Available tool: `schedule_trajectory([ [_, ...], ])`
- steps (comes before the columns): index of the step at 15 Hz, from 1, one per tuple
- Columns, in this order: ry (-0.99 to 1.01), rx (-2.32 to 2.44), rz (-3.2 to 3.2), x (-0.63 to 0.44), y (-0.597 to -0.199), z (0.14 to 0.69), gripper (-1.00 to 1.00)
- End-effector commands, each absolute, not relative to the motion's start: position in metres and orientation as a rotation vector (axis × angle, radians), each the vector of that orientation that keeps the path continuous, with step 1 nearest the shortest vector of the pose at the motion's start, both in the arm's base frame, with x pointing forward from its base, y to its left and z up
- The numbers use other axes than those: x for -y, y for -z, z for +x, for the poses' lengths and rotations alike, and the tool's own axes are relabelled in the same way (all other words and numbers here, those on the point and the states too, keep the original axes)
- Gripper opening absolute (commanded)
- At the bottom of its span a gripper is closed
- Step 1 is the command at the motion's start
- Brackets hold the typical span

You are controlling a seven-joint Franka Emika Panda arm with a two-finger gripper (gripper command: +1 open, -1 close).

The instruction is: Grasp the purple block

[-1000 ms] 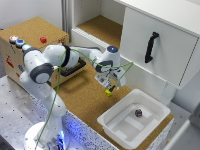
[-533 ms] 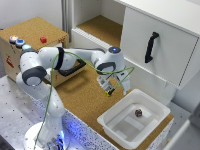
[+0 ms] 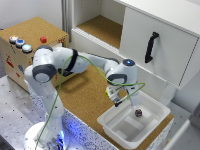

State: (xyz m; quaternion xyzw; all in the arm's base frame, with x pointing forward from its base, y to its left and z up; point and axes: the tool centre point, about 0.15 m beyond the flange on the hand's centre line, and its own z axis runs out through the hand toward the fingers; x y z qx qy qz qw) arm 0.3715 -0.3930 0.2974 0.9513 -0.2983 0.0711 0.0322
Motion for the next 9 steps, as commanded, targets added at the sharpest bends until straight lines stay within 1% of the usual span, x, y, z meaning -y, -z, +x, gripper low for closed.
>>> schedule_trajectory([
  [1,-0.066,0.978,3.07,0.432,-0.254,0.418,1.0],
  [4,-0.029,0.993,3.06,0.429,-0.229,0.428,1.0],
  [8,0.02,0.995,3.034,0.43,-0.211,0.431,1.0],
  [9,0.017,0.984,3.017,0.428,-0.208,0.431,-1.0],
])
